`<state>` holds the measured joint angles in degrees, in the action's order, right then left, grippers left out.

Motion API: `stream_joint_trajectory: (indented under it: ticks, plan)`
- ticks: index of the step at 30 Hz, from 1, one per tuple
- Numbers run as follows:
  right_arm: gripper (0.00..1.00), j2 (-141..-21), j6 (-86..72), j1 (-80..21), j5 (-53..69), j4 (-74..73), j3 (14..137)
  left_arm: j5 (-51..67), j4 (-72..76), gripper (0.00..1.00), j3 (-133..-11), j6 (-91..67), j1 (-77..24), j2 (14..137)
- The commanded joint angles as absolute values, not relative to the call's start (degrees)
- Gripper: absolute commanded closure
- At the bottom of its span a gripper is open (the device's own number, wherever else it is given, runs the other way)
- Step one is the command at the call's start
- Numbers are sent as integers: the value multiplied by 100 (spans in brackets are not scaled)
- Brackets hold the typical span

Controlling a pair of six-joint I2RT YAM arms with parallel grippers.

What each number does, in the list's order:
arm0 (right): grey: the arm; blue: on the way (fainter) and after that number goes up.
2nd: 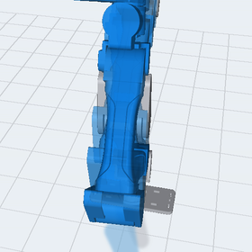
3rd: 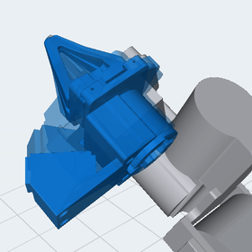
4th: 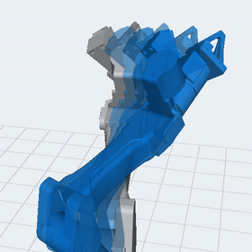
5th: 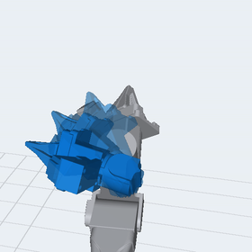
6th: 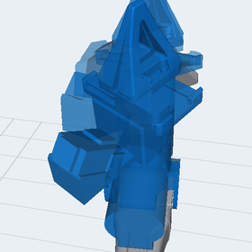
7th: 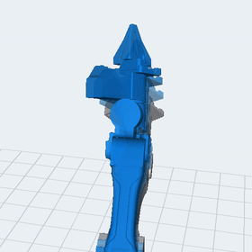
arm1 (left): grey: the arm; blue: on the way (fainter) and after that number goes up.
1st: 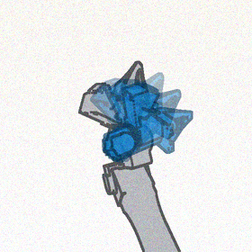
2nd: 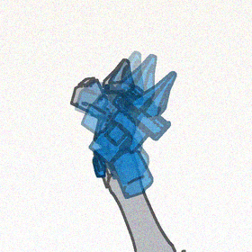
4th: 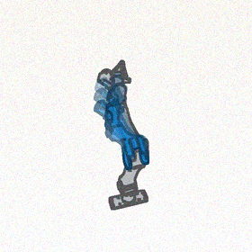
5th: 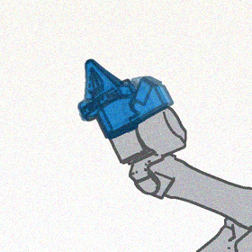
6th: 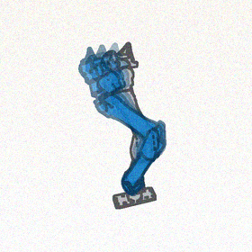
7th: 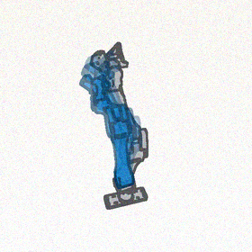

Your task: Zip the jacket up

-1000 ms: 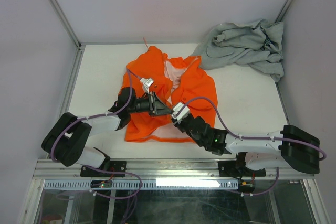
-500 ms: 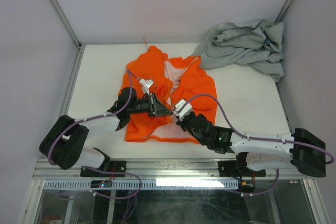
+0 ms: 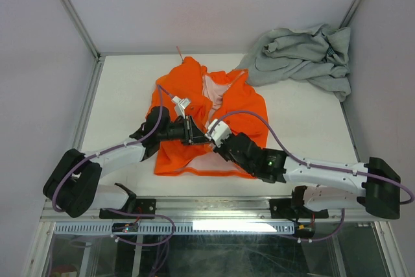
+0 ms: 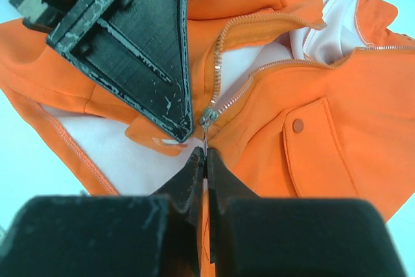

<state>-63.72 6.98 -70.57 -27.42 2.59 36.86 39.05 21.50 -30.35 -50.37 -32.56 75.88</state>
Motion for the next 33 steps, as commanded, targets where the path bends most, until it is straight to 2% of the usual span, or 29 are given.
stream_joint_trajectory:
  ticks: [1,5,10,16,24,33]
  plan:
    - [100,-6469,809,-6723,-1824,-622,4780,3533,1156,100,-3362,-4294,-3379,7322]
    - [100,-6842,722,-6128,-905,-1633,5511,3328,650,100,-3499,-3934,-3525,7209]
    - [100,-7216,667,-5382,58,-2094,6074,2983,86,100,-3589,-3606,-3709,7127]
    - [100,-7648,496,-4614,415,-1741,6241,2928,-163,100,-3508,-3383,-3916,6947]
    - [100,-8529,-15,-3473,259,-1253,6952,2754,-1063,100,-3329,-3206,-4135,6709]
    - [100,-8819,-183,-3276,1088,-1123,7154,1937,-2035,99,-3125,-3223,-4141,6069]
